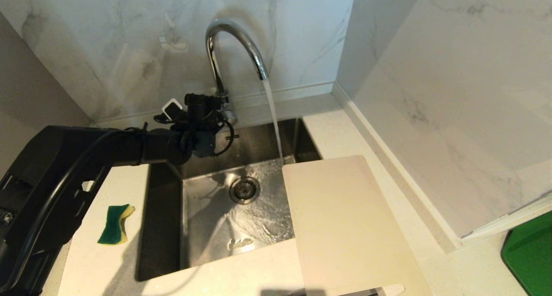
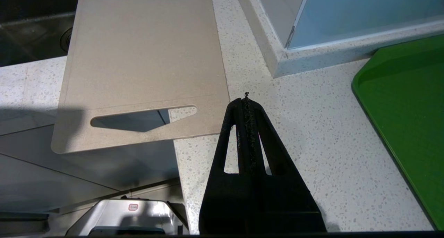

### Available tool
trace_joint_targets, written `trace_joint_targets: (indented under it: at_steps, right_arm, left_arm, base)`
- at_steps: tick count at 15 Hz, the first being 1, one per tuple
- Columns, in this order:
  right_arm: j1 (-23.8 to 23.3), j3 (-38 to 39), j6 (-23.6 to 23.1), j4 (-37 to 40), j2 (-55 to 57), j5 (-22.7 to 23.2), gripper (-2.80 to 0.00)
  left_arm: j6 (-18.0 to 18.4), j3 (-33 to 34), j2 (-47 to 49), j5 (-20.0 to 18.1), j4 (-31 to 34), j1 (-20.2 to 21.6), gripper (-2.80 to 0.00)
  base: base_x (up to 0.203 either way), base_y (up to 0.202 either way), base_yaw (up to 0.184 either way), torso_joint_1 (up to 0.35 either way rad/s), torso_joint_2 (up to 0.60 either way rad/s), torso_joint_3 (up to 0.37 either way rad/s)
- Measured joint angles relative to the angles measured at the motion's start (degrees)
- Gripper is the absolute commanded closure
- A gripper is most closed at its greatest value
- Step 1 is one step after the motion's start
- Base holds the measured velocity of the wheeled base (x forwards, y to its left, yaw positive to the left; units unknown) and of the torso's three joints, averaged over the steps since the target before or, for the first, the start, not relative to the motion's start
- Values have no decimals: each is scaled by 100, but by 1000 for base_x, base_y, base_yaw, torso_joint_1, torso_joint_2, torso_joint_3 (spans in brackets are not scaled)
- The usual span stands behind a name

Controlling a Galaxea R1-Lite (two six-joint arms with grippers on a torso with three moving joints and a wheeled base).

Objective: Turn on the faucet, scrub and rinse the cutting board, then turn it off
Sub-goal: Turn on the tap, then pick up the cleaning cloth

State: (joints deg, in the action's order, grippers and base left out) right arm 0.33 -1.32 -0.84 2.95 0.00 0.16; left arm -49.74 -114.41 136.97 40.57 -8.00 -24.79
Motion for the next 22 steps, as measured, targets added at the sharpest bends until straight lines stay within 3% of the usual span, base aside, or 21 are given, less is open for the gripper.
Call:
trace_joint_targets:
  at_steps: [3, 8, 12, 15, 17, 18, 20, 22]
  right_arm:
    - [-2, 0, -1, 0, 0, -1, 0]
    - [-1, 0, -1, -3, 0, -2, 0]
    - [0, 0, -3, -6, 0, 0, 0]
    - [-2, 0, -1, 0, 0, -1, 0]
    - [-2, 0, -1, -4, 0, 0, 0]
    - [-1, 0, -1, -4, 0, -2, 0]
    - [0, 0, -3, -3, 0, 2, 0]
    - [0, 0, -1, -4, 0, -2, 0]
  left_arm:
    - [399, 7, -171, 101, -225, -97, -280]
    - [1010, 15, -694, -38, -288, -139, -280]
    - [1645, 293, -1374, -462, -202, -71, -280]
    - [2165, 588, -2031, -697, 252, 161, -280]
    - [2443, 958, -2590, -1080, 636, 316, -280]
    - [2656, 1226, -2877, -1329, 862, 409, 0]
    - [3179, 1700, -3420, -1793, 1286, 656, 0]
    - [3421, 2037, -3921, -2120, 1903, 857, 0]
  base:
    - [0, 0, 0, 0, 0, 0]
    - [0, 0, 0, 0, 0, 0]
    - [0, 0, 0, 0, 0, 0]
    - [0, 0, 0, 0, 0, 0]
    - [0, 0, 0, 0, 0, 0]
    - [0, 0, 0, 0, 0, 0]
    - [0, 0, 0, 0, 0, 0]
    - [0, 0, 0, 0, 0, 0]
